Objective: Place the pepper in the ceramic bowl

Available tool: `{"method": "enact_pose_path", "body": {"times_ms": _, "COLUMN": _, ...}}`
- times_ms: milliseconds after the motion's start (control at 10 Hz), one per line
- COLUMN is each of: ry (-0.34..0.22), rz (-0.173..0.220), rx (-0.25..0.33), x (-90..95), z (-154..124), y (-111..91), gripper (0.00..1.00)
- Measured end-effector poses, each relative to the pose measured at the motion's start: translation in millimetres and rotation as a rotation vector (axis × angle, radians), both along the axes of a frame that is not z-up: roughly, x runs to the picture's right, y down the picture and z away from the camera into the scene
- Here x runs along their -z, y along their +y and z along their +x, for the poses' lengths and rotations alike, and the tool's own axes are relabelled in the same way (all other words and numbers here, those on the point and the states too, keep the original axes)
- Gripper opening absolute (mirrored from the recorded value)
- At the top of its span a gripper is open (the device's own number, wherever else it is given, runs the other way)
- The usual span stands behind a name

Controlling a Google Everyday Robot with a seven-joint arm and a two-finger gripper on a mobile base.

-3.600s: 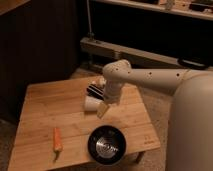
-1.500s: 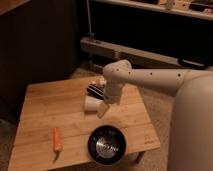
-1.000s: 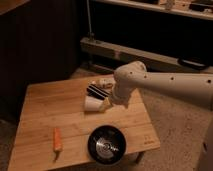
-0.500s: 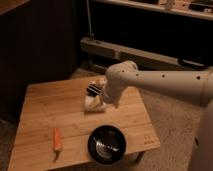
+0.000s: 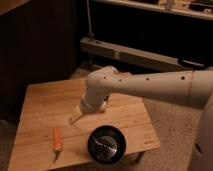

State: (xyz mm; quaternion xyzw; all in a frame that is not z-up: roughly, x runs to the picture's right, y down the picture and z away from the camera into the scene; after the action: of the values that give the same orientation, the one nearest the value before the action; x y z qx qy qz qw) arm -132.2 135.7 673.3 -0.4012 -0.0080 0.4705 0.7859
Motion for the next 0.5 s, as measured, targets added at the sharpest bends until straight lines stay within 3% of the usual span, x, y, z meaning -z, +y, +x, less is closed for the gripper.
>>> {"method": "enact_pose_path", "body": {"times_ms": 300, "ry": -0.112, "rz": 0.004, "rx": 0.101, "x": 13.2, "z": -75.5, "y": 16.6, "gripper": 0.8}}
{"method": "enact_pose_path", "body": {"times_ms": 500, "ry": -0.14, "rz": -0.001, "rx": 0.139, "x": 13.3, "z": -94.3, "y": 19.2, "gripper": 0.8}}
